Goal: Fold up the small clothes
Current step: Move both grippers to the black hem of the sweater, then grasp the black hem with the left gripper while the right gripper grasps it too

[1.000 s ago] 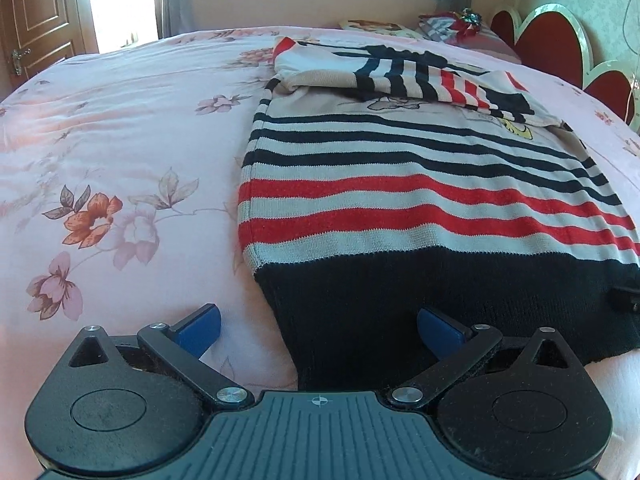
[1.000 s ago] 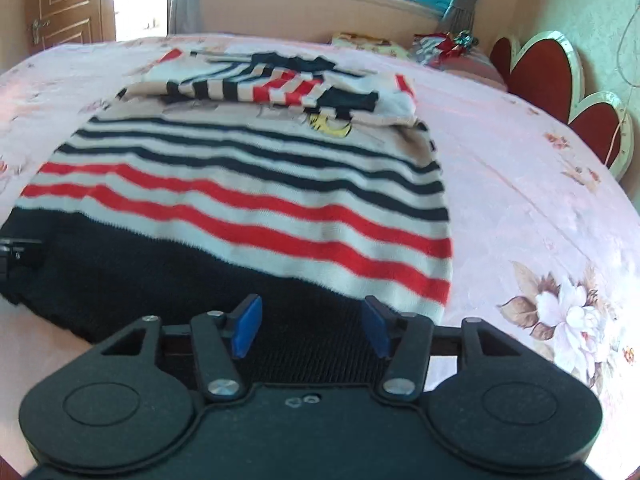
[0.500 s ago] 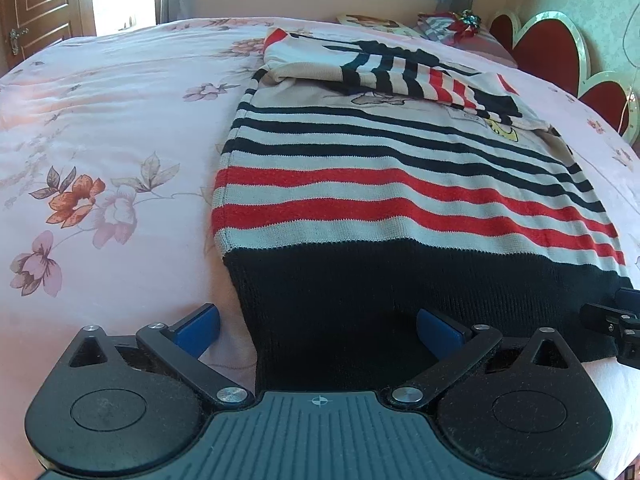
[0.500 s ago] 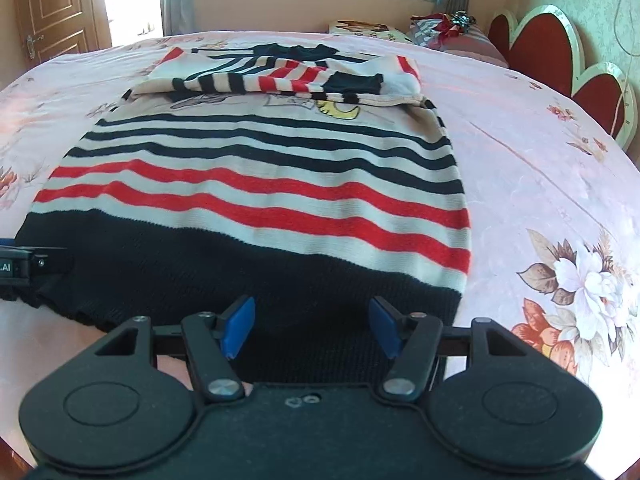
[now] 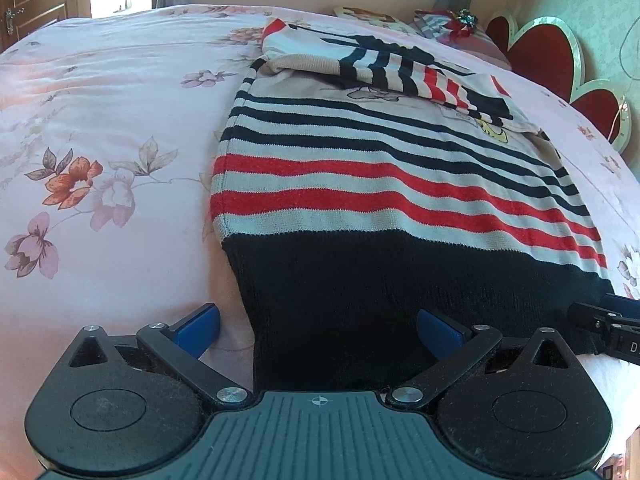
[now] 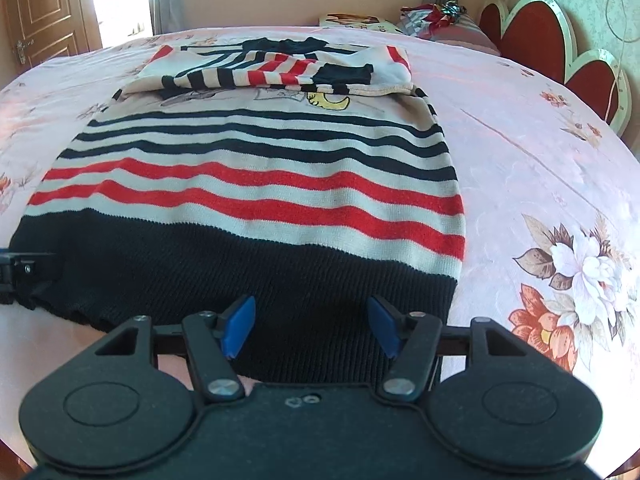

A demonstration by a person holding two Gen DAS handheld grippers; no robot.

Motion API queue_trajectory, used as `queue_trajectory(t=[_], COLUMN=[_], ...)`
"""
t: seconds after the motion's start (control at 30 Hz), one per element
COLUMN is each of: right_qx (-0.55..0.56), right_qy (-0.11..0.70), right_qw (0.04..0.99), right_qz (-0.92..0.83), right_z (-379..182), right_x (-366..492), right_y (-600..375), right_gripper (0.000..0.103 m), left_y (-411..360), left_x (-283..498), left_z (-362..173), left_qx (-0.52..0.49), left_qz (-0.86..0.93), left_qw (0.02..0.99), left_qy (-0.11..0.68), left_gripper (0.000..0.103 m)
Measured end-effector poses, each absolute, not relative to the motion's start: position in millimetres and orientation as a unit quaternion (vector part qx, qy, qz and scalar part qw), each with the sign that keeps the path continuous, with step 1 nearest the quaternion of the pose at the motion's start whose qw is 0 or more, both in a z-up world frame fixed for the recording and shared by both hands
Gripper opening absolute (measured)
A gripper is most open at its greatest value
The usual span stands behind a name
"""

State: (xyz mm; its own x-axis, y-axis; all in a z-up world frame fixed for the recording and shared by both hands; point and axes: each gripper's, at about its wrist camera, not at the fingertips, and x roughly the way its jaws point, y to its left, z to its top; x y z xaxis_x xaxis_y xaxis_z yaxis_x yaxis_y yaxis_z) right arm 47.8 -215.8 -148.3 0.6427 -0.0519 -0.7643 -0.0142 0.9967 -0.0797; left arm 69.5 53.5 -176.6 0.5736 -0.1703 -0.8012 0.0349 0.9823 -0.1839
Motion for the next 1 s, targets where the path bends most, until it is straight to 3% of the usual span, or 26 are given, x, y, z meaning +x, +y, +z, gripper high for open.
queue_trajectory(t=[0.37, 0.53, 0.63, 0.87, 1.0], right_qx=[-0.027, -0.016, 0.001, 0.015, 0.047], right_qy=[0.426, 0.422, 0.424, 0.431, 0.438], right_qw=[0.904, 0.906, 0.905, 0.898, 0.893], right_qz=[-0.021, -0.026, -0.04, -0.087, -0.086], right_z=[-147, -145, -144, -146, -151], right_x=[45, 46, 46, 42, 37], right_y=[-223, -224, -235, -260, -265], right_gripper=[0.062, 0.06, 0.058, 0.06, 0.062], left_y=[74, 86, 95, 97, 96], left_x=[71, 73, 75, 76, 76], left_z=[-176, -177, -177, -179, -179], left_qx=[-0.158, -0.187, -0.202, -0.192, -0.198], left_qz=[-0.079, -0.087, -0.09, -0.106, -0.111], left_qw=[0.868, 0.864, 0.859, 0.857, 0.857], left_qy=[0.464, 0.459, 0.462, 0.466, 0.463], left_gripper=[0.102, 0.07, 0.059, 0.057, 0.064])
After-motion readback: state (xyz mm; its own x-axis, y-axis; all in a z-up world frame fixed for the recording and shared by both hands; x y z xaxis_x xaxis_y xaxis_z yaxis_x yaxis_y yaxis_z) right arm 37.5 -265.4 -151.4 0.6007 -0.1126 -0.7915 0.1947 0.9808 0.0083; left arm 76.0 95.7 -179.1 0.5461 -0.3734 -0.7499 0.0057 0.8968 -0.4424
